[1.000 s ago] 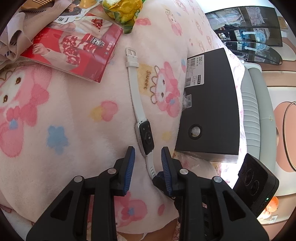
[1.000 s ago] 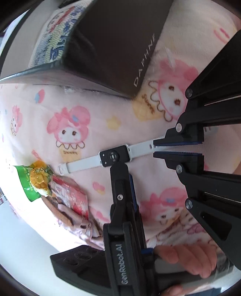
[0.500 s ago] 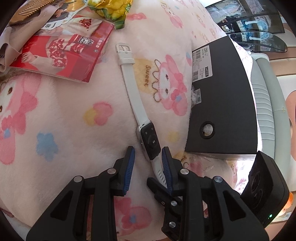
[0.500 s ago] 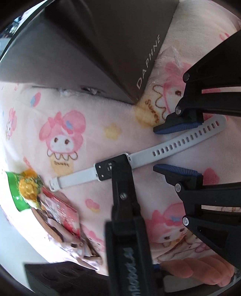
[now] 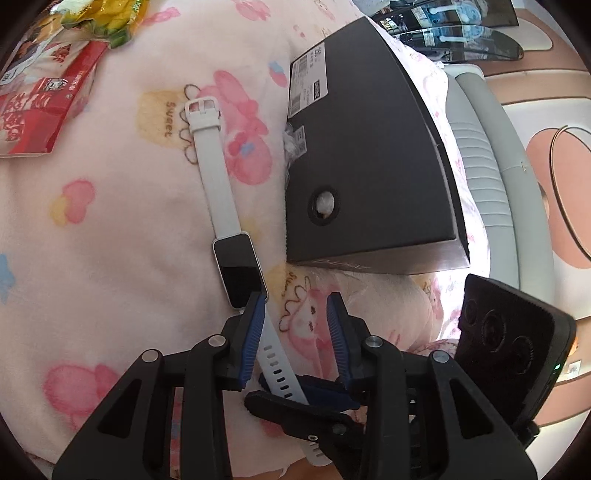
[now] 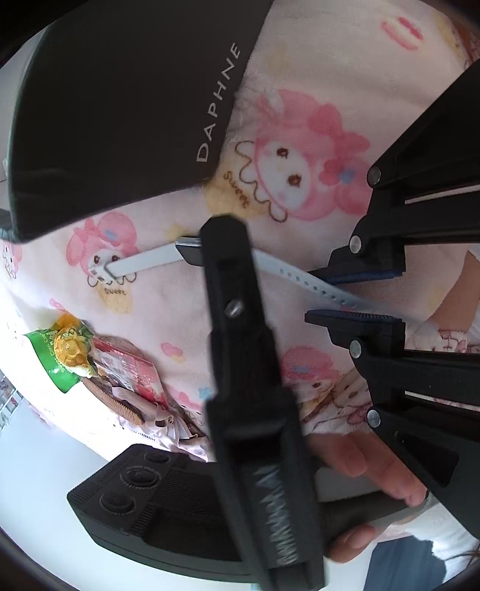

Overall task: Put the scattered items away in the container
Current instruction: 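Close the left tool on the white watch strap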

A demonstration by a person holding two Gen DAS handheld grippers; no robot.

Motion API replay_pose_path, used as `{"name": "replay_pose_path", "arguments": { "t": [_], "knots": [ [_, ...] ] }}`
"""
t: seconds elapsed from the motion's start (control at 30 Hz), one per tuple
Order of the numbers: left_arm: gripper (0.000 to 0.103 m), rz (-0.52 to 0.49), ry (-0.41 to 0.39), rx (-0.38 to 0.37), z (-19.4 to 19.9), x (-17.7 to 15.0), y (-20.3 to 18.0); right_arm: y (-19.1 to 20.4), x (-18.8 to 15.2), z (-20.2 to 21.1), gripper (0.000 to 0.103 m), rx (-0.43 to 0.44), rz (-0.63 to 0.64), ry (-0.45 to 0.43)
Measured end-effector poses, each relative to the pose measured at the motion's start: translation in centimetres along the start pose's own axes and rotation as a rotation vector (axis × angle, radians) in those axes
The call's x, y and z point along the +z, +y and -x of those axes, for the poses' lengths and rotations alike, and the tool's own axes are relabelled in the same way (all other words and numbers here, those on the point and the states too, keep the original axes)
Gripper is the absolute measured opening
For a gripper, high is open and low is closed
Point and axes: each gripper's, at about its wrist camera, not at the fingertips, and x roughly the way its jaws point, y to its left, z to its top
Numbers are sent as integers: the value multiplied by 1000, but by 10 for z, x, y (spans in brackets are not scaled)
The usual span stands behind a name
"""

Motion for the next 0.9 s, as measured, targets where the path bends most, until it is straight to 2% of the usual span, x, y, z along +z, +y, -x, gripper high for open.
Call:
{"name": "replay_pose_path", "arguments": {
  "t": [0.1,0.2,0.27,0.4,0.47,0.53,0.63,0.7,0.73,0.77,0.83,0.9],
  "knots": [
    [34,8,-37,42,4,1,2,-5,0,5,11,-63,-32,-22],
    [34,67,-112,23,21,5,12,-11,0,11,11,-134,-68,-39],
    [34,94,-149,67,27,7,18,-12,-1,15,11,-133,-76,-53],
    [34,137,-116,89,18,7,28,-33,-11,26,13,-117,-95,-61],
    [34,129,-116,99,16,9,25,-48,-20,35,22,-95,-97,-26],
    [34,132,-123,121,11,13,24,-42,-19,20,26,-93,-85,17],
    [34,161,-109,127,-2,20,28,-38,-22,20,26,-113,-65,4],
    [24,141,-103,123,-7,19,25,-37,-25,28,22,-124,-39,-14],
    [24,123,-107,132,-6,19,21,-32,-25,27,11,-148,-12,-25],
    [11,100,-120,150,-4,16,16,-30,-27,30,10,-192,17,-34],
    [11,65,-141,166,3,10,7,-27,-31,37,10,-268,64,-53],
    [9,62,-138,154,9,1,4,-33,-33,43,10,-282,58,-60]
  ]
}}
